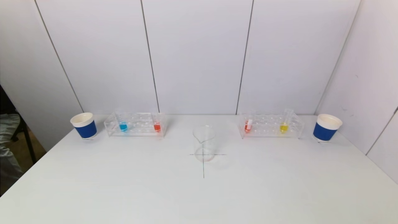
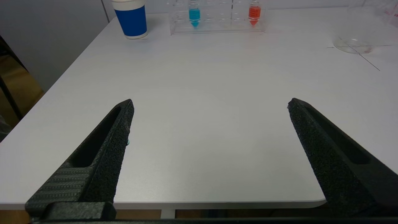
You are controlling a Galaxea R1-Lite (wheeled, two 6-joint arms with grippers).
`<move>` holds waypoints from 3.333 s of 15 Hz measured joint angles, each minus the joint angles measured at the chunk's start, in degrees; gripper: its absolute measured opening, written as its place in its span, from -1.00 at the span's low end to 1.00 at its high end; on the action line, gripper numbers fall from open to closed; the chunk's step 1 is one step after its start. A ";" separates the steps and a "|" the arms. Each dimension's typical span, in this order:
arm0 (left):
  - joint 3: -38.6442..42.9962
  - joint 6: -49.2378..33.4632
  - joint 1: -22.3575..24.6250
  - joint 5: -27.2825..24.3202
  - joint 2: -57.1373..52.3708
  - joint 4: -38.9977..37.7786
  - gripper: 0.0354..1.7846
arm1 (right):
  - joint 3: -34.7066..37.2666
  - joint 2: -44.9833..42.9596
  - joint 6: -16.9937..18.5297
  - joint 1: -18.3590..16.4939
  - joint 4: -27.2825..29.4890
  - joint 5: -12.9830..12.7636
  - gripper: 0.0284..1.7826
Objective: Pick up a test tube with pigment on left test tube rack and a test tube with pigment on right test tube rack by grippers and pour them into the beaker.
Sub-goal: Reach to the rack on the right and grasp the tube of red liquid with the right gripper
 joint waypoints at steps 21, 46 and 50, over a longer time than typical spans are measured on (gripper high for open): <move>0.00 0.05 0.00 -0.02 0.00 0.00 0.94 | -36.13 50.43 0.15 10.29 -12.02 16.64 0.99; 0.00 0.07 0.00 0.00 0.00 0.00 0.94 | -38.47 118.52 -0.61 11.24 -70.75 10.51 0.99; 0.00 0.05 0.00 0.00 0.00 0.00 0.94 | -40.27 123.14 -0.96 12.74 -71.66 8.20 0.99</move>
